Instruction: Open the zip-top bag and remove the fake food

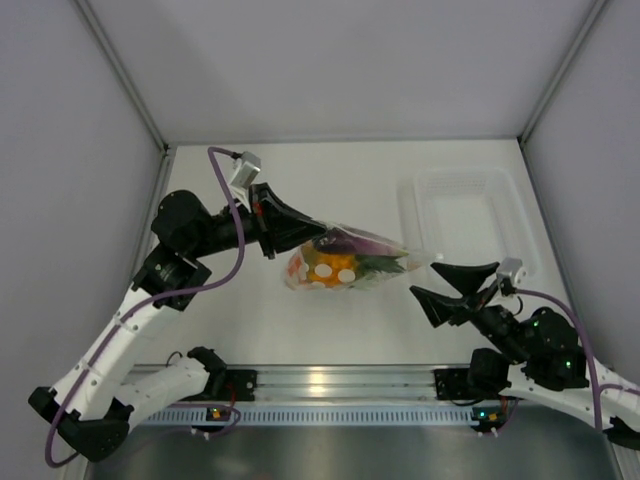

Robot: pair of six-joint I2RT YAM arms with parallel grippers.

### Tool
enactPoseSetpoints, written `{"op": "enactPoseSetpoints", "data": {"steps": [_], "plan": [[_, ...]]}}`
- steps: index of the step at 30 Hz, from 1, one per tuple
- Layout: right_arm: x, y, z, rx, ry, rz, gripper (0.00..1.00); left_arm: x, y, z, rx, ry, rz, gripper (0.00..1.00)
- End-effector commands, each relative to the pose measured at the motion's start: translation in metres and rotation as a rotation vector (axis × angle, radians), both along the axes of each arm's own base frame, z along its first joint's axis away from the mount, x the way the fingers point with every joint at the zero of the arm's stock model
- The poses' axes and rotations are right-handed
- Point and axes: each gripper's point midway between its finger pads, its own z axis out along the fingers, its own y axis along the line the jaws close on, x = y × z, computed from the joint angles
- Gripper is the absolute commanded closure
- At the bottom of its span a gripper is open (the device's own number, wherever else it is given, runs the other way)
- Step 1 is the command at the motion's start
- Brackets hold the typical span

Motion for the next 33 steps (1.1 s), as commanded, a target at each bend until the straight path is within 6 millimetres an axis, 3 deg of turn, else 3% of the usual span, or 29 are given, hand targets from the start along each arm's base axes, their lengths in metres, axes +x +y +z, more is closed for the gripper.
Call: {"op": "enactPoseSetpoints", "data": {"steps": [1,6,15,20,23,28,33], "plan": [[-0.009,-0.001,0.024,0.061,-0.065,0.044,0.27,-0.02,0.006,0.039,-0.07,-0.083,-0.049,1.0],[-0.027,0.003,0.042,0.079,-0.166,0.141,0.28,-0.033,0.01,0.052,-0.089,-0.09,-0.088,1.0],[-0.035,-0.009,0.068,0.103,-0.246,0.142,0.29,-0.05,0.016,0.059,-0.106,-0.08,-0.128,1.0],[-0.055,-0.005,0.089,0.125,-0.331,0.243,0.3,-0.054,0.017,0.059,-0.108,-0.075,-0.137,1.0],[-0.056,0.002,0.094,0.106,-0.345,0.255,0.31,-0.056,0.019,0.059,-0.111,-0.077,-0.136,1.0],[-0.062,0.011,0.1,0.086,-0.377,0.298,0.51,-0.056,0.02,0.06,-0.116,-0.077,-0.128,1.0],[-0.069,0.012,0.103,0.092,-0.431,0.327,0.57,-0.056,0.02,0.06,-0.118,-0.069,-0.128,1.0]]}}
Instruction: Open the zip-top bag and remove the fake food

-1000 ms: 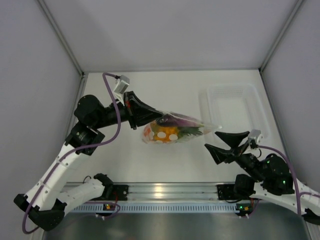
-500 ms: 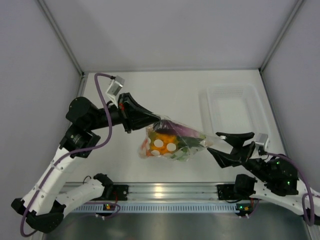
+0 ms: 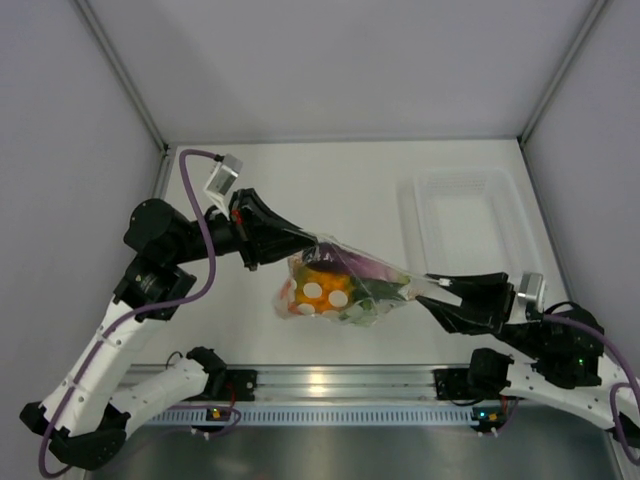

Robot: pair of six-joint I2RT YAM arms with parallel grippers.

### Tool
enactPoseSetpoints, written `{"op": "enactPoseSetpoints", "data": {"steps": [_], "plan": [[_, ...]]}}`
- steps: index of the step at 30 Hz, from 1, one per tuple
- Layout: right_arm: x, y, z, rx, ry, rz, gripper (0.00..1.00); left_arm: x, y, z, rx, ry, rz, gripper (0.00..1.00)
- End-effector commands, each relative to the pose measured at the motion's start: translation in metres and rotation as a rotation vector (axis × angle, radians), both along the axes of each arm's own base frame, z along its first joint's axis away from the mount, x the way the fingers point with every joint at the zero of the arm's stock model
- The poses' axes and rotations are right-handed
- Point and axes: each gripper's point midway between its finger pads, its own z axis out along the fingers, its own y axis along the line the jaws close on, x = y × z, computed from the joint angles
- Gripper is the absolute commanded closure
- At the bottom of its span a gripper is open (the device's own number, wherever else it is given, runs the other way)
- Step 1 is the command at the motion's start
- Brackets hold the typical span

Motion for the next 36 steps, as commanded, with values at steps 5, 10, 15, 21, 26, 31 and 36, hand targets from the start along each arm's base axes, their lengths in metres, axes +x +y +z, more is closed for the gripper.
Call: {"op": "enactPoseSetpoints", "data": {"steps": [5,10,15,21,26,31,36], "plan": [[-0.023,-0.016,0.038,0.126,-0.126,0.07,0.69,-0.01,0.007,0.021,-0.058,-0.07,0.006,1.0],[-0.024,-0.018,0.038,0.122,-0.12,0.076,0.81,-0.007,0.006,0.021,-0.058,-0.062,0.016,1.0],[-0.024,-0.017,0.039,0.117,-0.113,0.077,0.85,-0.004,0.006,0.018,-0.056,-0.064,0.028,1.0],[-0.024,-0.013,0.04,0.108,-0.109,0.082,0.97,-0.001,0.005,0.017,-0.056,-0.061,0.039,1.0],[-0.023,-0.013,0.046,0.115,-0.092,0.084,1.0,0.005,0.005,0.009,-0.047,-0.067,0.069,1.0],[0.015,-0.009,0.03,0.057,0.088,-0.076,1.0,0.039,0.01,-0.022,0.03,-0.034,0.247,0.96],[0.041,0.003,0.017,-0.038,0.211,-0.192,1.0,0.096,0.028,-0.059,0.125,0.049,0.553,0.95]]}}
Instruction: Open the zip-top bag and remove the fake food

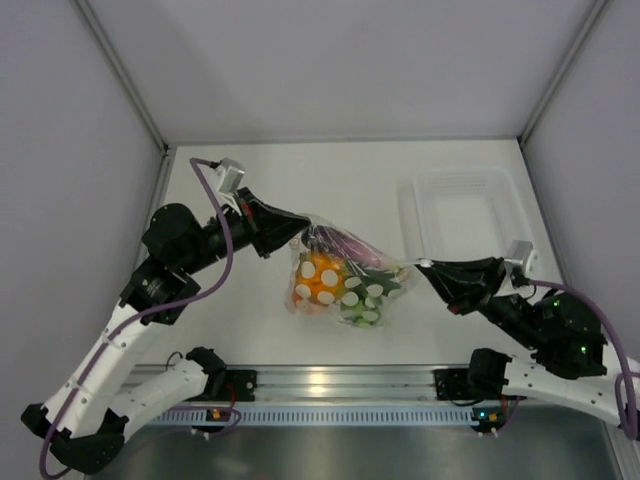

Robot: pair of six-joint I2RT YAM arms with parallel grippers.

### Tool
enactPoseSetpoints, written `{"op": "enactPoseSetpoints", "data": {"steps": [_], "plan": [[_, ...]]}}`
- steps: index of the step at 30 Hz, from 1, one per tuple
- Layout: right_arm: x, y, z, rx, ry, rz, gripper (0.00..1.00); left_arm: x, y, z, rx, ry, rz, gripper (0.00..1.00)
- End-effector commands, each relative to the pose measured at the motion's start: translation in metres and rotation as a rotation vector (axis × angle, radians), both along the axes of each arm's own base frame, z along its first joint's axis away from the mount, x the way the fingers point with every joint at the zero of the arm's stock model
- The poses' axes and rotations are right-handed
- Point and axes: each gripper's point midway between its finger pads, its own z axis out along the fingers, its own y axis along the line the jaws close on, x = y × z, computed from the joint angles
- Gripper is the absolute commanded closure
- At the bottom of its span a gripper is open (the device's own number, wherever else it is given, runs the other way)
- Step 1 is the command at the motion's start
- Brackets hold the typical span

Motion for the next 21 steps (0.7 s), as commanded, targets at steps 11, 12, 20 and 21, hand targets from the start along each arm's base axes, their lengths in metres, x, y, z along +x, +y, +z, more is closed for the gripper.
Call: {"op": "enactPoseSetpoints", "data": {"steps": [11,12,20,21], "plan": [[0.042,0.05,-0.046,-0.296,0.285,-0.143,1.0,0.07,0.038,-0.068,0.164,0.063,0.421,0.31],[0.044,0.053,-0.054,-0.327,0.303,-0.153,1.0,0.064,0.034,-0.067,0.165,0.05,0.383,0.24],[0.057,0.077,-0.086,-0.572,0.374,-0.188,1.0,-0.01,-0.013,-0.052,0.101,-0.142,-0.143,0.02],[0.059,0.081,-0.092,-0.601,0.383,-0.193,1.0,-0.014,-0.016,-0.054,0.092,-0.163,-0.176,0.02]]}}
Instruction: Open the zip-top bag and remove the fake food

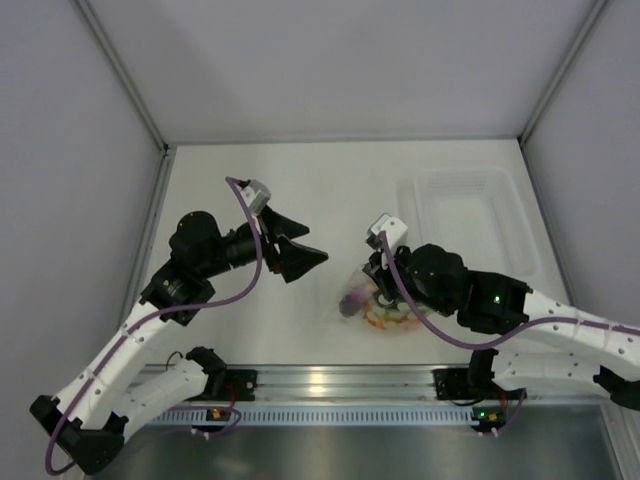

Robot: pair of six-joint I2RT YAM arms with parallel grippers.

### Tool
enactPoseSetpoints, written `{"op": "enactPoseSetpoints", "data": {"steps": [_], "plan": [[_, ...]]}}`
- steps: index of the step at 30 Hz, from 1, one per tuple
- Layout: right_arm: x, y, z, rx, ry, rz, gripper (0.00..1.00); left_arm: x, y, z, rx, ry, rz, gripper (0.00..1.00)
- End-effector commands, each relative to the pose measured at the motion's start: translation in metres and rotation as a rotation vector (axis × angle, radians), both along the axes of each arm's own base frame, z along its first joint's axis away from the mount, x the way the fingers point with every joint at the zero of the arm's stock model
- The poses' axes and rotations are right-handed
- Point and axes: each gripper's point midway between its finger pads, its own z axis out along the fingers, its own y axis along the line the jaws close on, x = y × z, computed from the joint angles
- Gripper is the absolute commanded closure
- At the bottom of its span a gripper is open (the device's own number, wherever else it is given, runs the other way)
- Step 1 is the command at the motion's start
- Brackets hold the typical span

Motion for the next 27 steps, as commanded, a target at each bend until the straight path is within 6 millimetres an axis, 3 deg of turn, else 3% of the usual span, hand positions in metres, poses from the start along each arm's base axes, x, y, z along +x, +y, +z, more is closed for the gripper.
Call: {"op": "enactPoseSetpoints", "data": {"steps": [1,10,11,16,27], "plan": [[0.004,0.002,0.026,0.014,0.011,-0.026,1.0,-0.036,-0.014,0.028,-0.084,-0.191,-0.236,0.02],[0.005,0.014,0.04,0.017,0.035,0.048,1.0,-0.027,-0.037,-0.005,-0.037,-0.248,-0.215,0.06],[0.006,0.014,0.04,0.013,0.038,0.051,1.0,-0.034,-0.043,-0.007,-0.034,-0.258,-0.236,0.08],[0.006,0.016,0.041,0.003,0.041,0.073,1.0,-0.037,-0.055,-0.005,-0.011,-0.326,-0.202,0.12],[-0.01,0.019,0.046,0.048,0.023,0.181,1.0,-0.019,-0.055,-0.014,0.053,-0.384,-0.112,0.13]]}}
